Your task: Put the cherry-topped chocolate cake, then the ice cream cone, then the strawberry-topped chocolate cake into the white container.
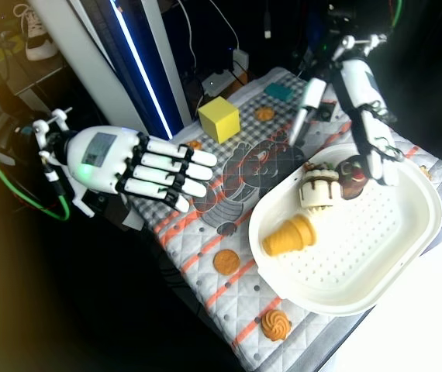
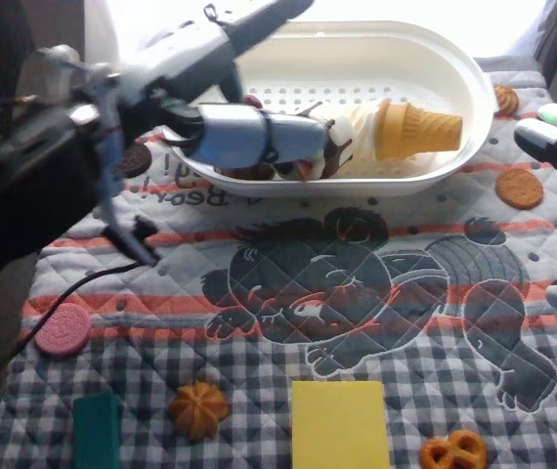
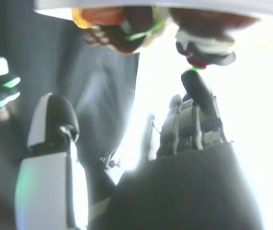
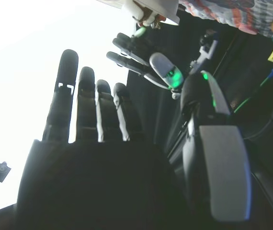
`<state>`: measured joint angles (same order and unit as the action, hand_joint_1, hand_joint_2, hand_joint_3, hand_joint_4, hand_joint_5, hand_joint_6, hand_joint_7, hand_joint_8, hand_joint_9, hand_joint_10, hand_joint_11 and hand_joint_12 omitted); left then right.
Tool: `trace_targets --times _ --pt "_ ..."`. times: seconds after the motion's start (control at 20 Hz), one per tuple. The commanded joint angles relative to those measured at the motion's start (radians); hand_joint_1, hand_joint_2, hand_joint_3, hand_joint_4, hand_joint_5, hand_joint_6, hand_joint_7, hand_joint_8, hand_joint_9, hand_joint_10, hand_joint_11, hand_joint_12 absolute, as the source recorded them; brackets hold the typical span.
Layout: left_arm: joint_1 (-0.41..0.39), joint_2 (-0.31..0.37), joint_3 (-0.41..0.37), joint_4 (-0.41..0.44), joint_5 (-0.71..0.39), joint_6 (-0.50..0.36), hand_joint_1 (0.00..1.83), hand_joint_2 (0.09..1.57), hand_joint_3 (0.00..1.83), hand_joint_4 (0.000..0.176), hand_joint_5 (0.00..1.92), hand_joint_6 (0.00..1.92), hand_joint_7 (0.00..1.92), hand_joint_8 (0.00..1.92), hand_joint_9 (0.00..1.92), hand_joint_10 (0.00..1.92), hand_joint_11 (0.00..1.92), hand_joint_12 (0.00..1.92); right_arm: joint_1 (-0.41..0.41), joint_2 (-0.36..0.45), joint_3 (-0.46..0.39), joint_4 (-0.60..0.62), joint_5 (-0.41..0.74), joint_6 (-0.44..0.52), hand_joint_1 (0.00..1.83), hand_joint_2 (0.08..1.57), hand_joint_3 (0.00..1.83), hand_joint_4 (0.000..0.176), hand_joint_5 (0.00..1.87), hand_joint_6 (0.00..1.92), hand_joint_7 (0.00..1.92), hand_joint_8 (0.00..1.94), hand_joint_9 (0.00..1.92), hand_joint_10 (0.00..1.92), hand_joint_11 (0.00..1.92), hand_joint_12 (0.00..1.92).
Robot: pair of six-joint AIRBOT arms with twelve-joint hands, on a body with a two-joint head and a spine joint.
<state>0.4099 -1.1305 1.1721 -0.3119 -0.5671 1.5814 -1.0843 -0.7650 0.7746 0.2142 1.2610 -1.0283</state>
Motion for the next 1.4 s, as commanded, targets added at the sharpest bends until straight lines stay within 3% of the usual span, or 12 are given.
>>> trace_targets --times 0.0,0.1,0.2,0.25,0.35,0.45,0.7,0.9,1.1,1.2,1.3,1.35 --pt "0.002 0.027 -0.018 0.017 -0.187 -0.004 0.66 1.01 0.0 0.176 0.0 0.0 0.0 0.0 0.0 0.0 0.0 1.92 0.002 0.003 -0.001 -0.005 0.127 0.004 0.53 1.22 0.0 0.0 0.0 0.0 0.01 0.0 0.0 0.35 0.0 1.24" --pt "0.027 0.078 -0.076 0.033 -0.256 -0.005 0.68 1.11 0.01 0.173 0.0 0.0 0.0 0.0 0.0 0.0 0.0 1.92 0.002 0.01 -0.008 -0.006 0.133 0.004 0.53 1.22 0.0 0.0 0.0 0.0 0.01 0.0 0.0 0.35 0.0 1.23" --pt "0.067 0.125 -0.131 0.051 -0.337 -0.005 0.73 1.14 0.0 0.176 0.0 0.0 0.0 0.0 0.0 0.0 0.0 0.28 0.001 0.011 -0.01 -0.006 0.14 0.004 0.55 1.21 0.0 0.0 0.0 0.0 0.02 0.0 0.0 0.35 0.0 1.14" --pt "0.093 0.15 -0.161 0.06 -0.386 -0.006 0.71 1.13 0.0 0.176 0.0 0.0 0.0 0.0 0.0 0.0 0.0 0.06 0.001 0.013 -0.011 -0.006 0.143 0.004 0.55 1.2 0.0 0.0 0.0 0.0 0.02 0.0 0.0 0.35 0.0 1.02" --pt "0.153 0.205 -0.224 0.069 -0.496 -0.008 0.69 1.13 0.0 0.176 0.0 0.0 0.0 0.0 0.0 0.0 0.0 0.0 0.001 0.024 -0.017 -0.006 0.154 0.004 0.56 1.2 0.0 0.0 0.0 0.0 0.03 0.0 0.0 0.34 0.0 0.94" --pt "0.234 0.262 -0.275 0.071 -0.607 -0.039 0.68 1.16 0.0 0.176 0.0 0.0 0.0 0.0 0.0 0.0 0.0 0.69 0.001 0.036 -0.024 -0.006 0.171 0.003 0.56 1.19 0.0 0.0 0.0 0.0 0.03 0.0 0.0 0.32 0.0 0.89" --pt "0.357 0.347 -0.319 0.077 -0.771 -0.16 0.6 1.25 0.02 0.176 0.0 0.0 0.0 0.0 0.0 0.0 0.01 0.01 0.002 0.067 -0.039 0.004 0.232 -0.02 0.6 1.18 0.0 0.022 0.0 0.0 0.0 0.0 0.0 0.32 0.0 0.96" --pt "0.472 0.382 -0.368 0.043 -0.986 -0.16 0.65 1.26 0.01 0.176 0.0 0.0 0.0 0.0 0.0 0.0 0.0 0.0 0.002 0.104 -0.042 0.025 0.325 -0.049 0.52 1.17 0.0 0.0 0.0 0.0 0.0 0.0 0.0 0.0 0.0 0.0" --pt "0.536 0.404 -0.392 0.032 -1.121 -0.159 0.94 1.37 0.03 0.176 0.0 0.0 0.0 0.0 0.08 0.04 0.0 0.0 0.002 0.142 -0.043 0.025 0.374 -0.083 0.3 1.24 0.02 0.113 0.0 0.0 0.0 0.0 0.0 0.0 0.0 0.0" --pt "0.55 0.41 -0.401 0.037 -1.164 -0.154 0.89 1.32 0.0 0.176 0.0 0.0 0.0 0.0 0.01 0.0 0.0 0.0 0.004 0.155 -0.044 0.024 0.407 -0.097 0.36 1.19 0.0 0.025 0.0 0.0 0.0 0.0 0.0 0.0 0.0 0.0" --pt "0.533 0.415 -0.409 0.059 -1.164 -0.116 0.78 1.25 0.0 0.176 0.0 0.0 0.0 0.0 0.0 0.0 0.0 0.0 0.004 0.166 -0.046 0.024 0.448 -0.103 0.31 1.3 0.01 0.041 0.0 0.0 0.0 0.0 0.0 0.0 0.01 0.03" --pt "0.524 0.419 -0.409 0.071 -1.164 -0.113 0.71 1.27 0.0 0.176 0.04 0.02 0.0 0.0 0.0 0.0 0.0 0.0 0.004 0.171 -0.046 0.024 0.456 -0.104 0.39 1.32 0.0 0.145 0.0 0.0 0.0 0.0 0.0 0.0 0.0 0.0"
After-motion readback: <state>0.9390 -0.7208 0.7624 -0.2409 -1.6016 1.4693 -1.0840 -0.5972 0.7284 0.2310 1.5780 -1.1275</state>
